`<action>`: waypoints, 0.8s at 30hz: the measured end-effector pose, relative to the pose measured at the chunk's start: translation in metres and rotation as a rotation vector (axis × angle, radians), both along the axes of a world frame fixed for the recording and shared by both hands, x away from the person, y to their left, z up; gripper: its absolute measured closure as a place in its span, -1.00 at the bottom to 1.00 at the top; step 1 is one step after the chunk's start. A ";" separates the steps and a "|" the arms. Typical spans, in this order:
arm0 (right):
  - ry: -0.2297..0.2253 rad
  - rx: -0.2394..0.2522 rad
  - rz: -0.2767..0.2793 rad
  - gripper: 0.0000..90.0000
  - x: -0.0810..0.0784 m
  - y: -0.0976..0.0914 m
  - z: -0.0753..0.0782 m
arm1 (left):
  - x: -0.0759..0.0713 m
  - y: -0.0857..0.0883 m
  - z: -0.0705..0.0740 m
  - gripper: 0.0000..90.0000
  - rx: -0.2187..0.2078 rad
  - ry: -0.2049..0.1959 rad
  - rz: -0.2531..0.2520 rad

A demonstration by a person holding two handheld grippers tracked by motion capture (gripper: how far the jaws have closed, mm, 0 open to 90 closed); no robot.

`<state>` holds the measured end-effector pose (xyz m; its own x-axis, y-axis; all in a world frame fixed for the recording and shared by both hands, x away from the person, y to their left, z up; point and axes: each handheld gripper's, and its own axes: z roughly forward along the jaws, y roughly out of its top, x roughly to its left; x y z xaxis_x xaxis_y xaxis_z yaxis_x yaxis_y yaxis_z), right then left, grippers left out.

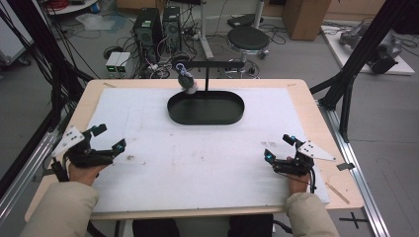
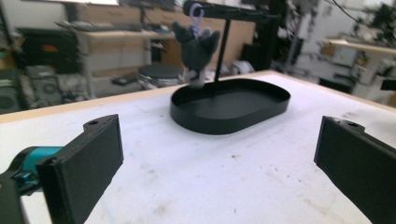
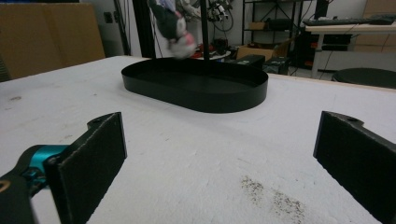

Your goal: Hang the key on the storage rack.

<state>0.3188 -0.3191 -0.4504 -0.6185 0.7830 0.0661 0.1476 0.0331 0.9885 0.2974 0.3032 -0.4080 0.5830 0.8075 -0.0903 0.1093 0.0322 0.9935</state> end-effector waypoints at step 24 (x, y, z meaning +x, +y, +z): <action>-0.021 -0.008 -0.008 -0.96 -0.003 0.001 0.000 | -0.034 0.008 -0.046 -0.96 -0.002 -0.112 0.070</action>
